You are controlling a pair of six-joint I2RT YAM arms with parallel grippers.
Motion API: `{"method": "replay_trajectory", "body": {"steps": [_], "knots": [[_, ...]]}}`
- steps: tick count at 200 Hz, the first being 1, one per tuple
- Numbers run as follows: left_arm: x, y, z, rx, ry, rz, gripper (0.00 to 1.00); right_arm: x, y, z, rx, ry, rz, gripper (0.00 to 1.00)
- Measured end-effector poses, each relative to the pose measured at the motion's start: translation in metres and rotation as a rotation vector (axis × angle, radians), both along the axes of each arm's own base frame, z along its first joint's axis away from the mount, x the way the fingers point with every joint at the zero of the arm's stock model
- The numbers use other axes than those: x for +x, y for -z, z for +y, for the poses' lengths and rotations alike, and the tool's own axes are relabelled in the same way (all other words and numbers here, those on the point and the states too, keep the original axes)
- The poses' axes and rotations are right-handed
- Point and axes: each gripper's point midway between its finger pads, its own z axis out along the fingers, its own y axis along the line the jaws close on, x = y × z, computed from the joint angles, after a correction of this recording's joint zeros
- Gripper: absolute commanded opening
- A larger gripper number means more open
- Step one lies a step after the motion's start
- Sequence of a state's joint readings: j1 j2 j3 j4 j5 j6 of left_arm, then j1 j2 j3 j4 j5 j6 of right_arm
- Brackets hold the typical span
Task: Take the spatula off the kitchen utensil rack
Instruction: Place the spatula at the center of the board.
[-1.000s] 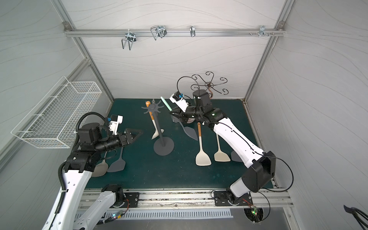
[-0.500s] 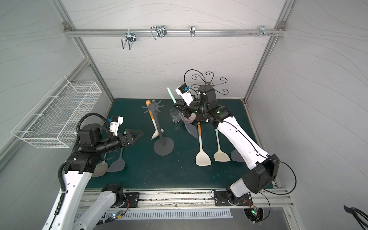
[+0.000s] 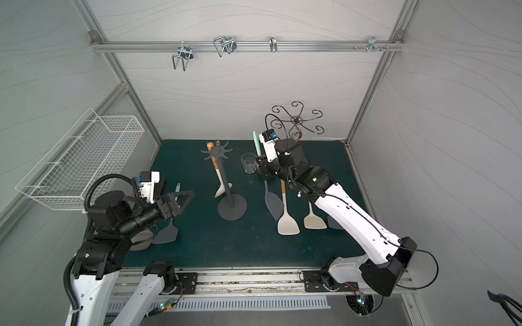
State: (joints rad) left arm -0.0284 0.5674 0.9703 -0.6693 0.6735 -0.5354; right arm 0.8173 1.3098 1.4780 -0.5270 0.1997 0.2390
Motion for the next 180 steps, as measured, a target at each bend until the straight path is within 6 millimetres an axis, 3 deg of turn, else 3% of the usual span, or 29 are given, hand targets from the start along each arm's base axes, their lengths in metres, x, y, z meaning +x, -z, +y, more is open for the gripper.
{"method": "replay_trajectory", "body": {"steps": [66, 134, 180], "knots": [[0.003, 0.03, 0.016, 0.101, -0.079, 0.089, 0.99, -0.011, 0.049, -0.034, -0.107, 0.384, 0.19, 0.0], [0.011, 0.047, 0.027, 0.166, -0.131, 0.14, 0.99, -0.003, 0.115, -0.032, -0.319, 0.592, 0.357, 0.0], [0.012, 0.056, 0.03, 0.184, -0.144, 0.159, 0.99, -0.001, 0.141, -0.03, -0.416, 0.622, 0.385, 0.0]]}}
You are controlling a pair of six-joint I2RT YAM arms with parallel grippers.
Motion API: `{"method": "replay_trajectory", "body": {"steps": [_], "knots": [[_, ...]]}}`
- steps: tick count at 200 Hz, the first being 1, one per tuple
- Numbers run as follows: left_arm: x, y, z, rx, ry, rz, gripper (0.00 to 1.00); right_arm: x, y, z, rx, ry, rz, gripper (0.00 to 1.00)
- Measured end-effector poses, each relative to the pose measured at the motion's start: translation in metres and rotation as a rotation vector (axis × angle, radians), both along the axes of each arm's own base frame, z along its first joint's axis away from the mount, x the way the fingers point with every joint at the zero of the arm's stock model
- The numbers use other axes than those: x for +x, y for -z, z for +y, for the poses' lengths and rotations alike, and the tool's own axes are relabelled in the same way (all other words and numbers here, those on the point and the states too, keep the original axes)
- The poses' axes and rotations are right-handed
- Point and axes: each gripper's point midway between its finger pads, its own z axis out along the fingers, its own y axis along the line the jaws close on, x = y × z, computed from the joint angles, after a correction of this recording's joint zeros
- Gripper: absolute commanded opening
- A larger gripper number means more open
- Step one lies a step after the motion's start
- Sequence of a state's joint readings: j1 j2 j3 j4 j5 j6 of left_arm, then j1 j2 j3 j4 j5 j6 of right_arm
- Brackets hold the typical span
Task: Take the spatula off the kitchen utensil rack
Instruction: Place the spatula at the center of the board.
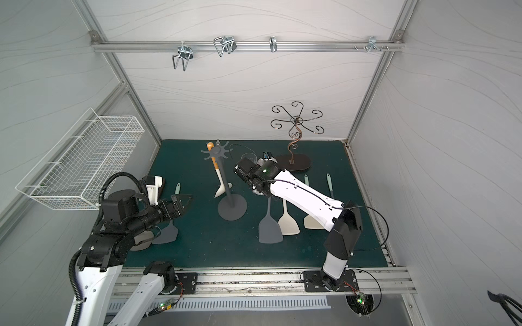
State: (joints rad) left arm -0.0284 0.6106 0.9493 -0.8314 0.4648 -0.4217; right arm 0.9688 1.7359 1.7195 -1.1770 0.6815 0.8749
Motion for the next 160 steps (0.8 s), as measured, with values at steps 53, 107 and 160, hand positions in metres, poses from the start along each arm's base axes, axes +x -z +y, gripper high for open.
{"method": "replay_trajectory", "body": {"steps": [53, 107, 160], "knots": [[-0.003, 0.001, 0.001, 0.004, -0.004, 0.0, 0.99, 0.01, 0.028, 0.006, -0.039, -0.011, 0.021, 0.0], [-0.003, 0.001, 0.003, 0.013, -0.011, -0.002, 0.99, 0.036, 0.061, 0.014, -0.053, 0.009, 0.039, 0.0], [-0.005, 0.003, 0.003, 0.017, -0.011, 0.003, 0.99, 0.062, 0.071, 0.026, -0.019, 0.022, 0.017, 0.0]]}}
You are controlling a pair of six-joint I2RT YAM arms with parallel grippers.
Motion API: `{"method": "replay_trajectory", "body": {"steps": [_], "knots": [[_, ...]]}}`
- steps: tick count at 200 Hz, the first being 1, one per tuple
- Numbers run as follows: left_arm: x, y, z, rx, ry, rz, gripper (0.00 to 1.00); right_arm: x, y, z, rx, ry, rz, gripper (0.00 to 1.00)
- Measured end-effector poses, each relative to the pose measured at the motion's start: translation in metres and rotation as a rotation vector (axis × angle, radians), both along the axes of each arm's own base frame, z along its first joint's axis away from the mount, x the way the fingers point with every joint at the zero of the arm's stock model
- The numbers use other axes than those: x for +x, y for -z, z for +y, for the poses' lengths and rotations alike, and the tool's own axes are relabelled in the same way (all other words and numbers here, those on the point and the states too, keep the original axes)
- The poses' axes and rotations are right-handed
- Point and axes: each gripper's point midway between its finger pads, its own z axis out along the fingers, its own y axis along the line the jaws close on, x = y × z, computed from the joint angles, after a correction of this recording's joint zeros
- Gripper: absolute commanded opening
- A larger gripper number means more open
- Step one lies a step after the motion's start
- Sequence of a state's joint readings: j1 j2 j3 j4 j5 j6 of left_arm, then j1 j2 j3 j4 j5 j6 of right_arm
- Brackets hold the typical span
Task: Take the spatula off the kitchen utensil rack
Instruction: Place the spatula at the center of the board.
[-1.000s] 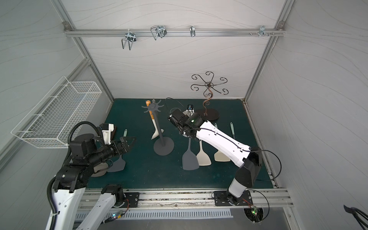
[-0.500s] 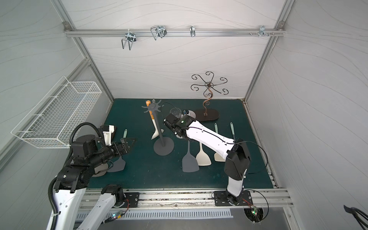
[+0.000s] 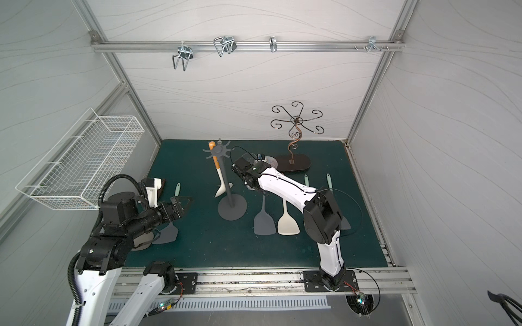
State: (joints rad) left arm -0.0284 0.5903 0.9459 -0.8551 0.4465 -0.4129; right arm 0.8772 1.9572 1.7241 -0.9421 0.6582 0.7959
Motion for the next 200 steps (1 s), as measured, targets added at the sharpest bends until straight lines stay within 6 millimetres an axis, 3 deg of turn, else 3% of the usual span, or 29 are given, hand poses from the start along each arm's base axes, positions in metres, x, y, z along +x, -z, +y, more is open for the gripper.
{"method": "replay_trajectory", "body": {"steps": [64, 131, 200], "knots": [[0.0, 0.001, 0.001, 0.009, 0.002, -0.001, 0.99, 0.011, 0.007, 0.017, 0.052, -0.015, -0.017, 0.0], [0.0, 0.003, 0.001, 0.012, 0.001, 0.002, 0.99, -0.014, 0.002, 0.001, 0.082, -0.086, -0.025, 0.0], [0.0, 0.004, 0.001, 0.012, 0.002, 0.007, 0.99, -0.028, -0.018, 0.007, 0.129, -0.156, -0.065, 0.0]]}}
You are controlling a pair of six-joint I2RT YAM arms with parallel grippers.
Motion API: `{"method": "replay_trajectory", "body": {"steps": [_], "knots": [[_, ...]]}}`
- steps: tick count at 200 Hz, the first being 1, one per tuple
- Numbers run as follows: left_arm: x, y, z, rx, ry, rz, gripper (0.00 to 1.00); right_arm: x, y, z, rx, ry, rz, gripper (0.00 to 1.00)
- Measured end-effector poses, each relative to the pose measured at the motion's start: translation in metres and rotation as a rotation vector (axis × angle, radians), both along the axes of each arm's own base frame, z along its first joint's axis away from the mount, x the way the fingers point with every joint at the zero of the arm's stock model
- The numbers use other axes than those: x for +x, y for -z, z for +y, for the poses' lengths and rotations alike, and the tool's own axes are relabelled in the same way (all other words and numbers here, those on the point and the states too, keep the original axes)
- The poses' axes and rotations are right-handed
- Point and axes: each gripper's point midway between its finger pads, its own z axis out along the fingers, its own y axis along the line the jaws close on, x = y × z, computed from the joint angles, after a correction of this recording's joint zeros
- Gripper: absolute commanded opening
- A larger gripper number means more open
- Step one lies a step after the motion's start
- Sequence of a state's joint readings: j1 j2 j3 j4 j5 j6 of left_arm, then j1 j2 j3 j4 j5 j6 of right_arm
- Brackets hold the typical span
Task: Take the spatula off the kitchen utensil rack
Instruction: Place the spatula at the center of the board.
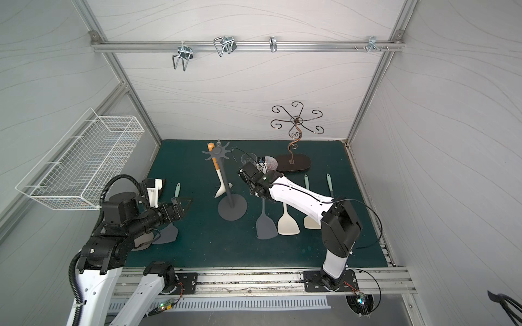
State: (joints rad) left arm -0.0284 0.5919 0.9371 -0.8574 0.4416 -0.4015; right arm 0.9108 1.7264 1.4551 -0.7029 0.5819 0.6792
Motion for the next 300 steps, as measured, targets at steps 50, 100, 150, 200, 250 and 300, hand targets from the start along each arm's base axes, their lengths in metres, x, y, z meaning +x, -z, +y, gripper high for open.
{"method": "replay_trajectory", "body": {"steps": [50, 100, 150, 200, 250, 300], "knots": [[0.0, 0.0, -0.001, -0.005, 0.001, 0.002, 0.99, -0.003, -0.036, 0.006, 0.073, -0.033, -0.052, 0.0], [0.001, 0.002, -0.001, -0.021, -0.004, 0.011, 0.99, -0.002, -0.052, -0.005, 0.14, -0.017, -0.041, 0.0], [0.017, 0.026, -0.007, -0.079, -0.008, 0.08, 0.99, 0.01, -0.015, -0.023, 0.09, 0.032, 0.092, 0.0], [0.022, 0.025, -0.007, -0.084, -0.011, 0.069, 0.99, 0.013, 0.039, -0.014, 0.002, 0.047, 0.249, 0.0], [0.021, 0.023, -0.007, -0.085, -0.011, 0.056, 0.99, 0.023, 0.069, -0.014, -0.025, 0.075, 0.331, 0.0], [0.021, 0.026, -0.007, -0.084, -0.011, 0.063, 0.99, 0.03, 0.092, -0.012, -0.026, 0.078, 0.396, 0.0]]}}
